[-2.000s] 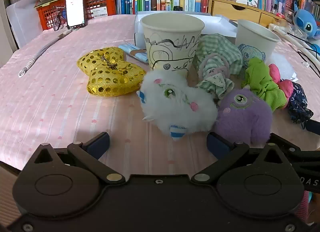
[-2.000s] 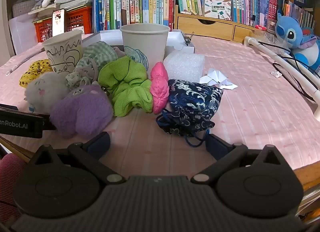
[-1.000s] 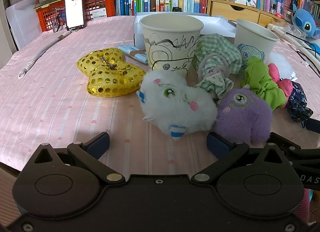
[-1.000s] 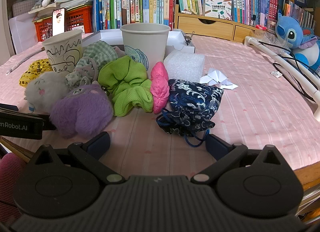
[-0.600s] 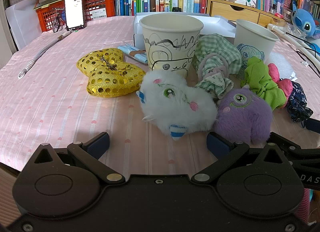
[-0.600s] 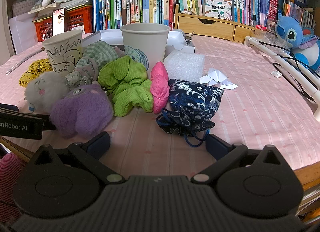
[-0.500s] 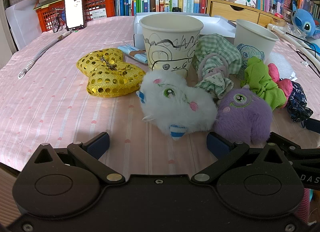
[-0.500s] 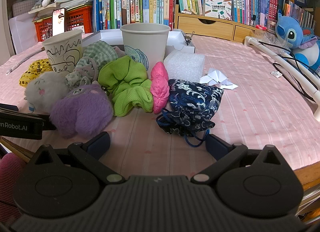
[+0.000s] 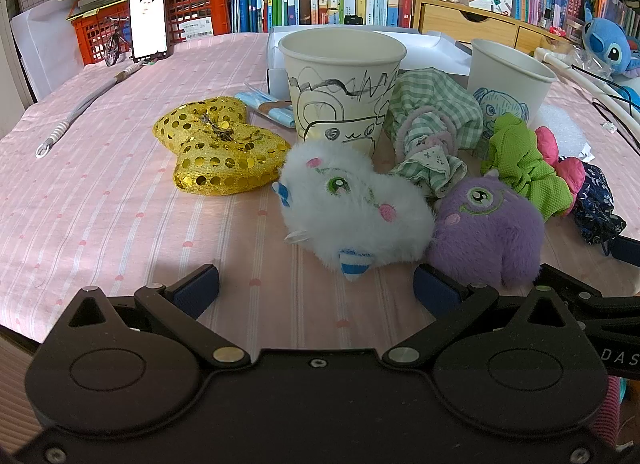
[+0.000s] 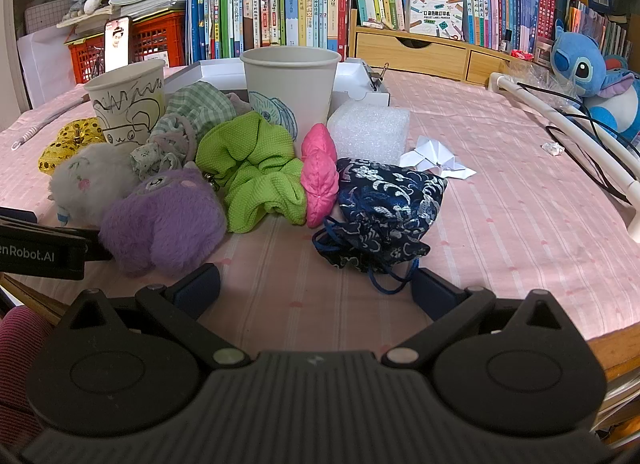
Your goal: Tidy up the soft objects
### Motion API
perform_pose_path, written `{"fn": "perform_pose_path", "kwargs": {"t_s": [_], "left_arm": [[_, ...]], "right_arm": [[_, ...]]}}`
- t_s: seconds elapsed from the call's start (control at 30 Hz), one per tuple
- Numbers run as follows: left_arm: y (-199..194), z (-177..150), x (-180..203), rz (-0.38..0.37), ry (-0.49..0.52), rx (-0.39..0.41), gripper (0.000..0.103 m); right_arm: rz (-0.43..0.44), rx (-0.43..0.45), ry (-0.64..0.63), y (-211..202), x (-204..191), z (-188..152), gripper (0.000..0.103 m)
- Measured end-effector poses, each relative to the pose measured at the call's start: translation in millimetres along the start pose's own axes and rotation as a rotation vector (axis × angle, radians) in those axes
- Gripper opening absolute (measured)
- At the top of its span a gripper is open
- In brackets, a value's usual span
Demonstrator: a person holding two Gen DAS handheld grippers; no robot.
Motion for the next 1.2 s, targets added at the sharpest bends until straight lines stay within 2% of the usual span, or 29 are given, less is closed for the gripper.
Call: {"fn": "perform_pose_path", "kwargs": {"t_s": [0.53,0.87,1.03,1.2], "left_arm": [[-1,0,0,-0.012,0.01,0.023,0.103],[-2,-2,-1,-0.007,0.001,0.064,0.103],[-4,-2,-1,-0.019,0.008,0.073,0.103],[-11,0,-3,-0.078,0.002,0.069,0.102]], "right_arm": [[0.014,0.03,-0.01,-3,1,-1,0.103],[0.01,0.063,-0.003,-4,1,-3,0.103],[0.063,0.085,0.003,-11,5,-3,0.103],[0.123,0.176,0.006,-30,8,5,0.103]]}}
Point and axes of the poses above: each gripper's, at about its wrist camera, not at the fingertips, and y roughly the way its jaws point, x to its right, z to its top, the point moved 8 cm from there along y, roughly the way its jaws point, and after that the axes turned 5 degrees about x, right-handed, at the moved point
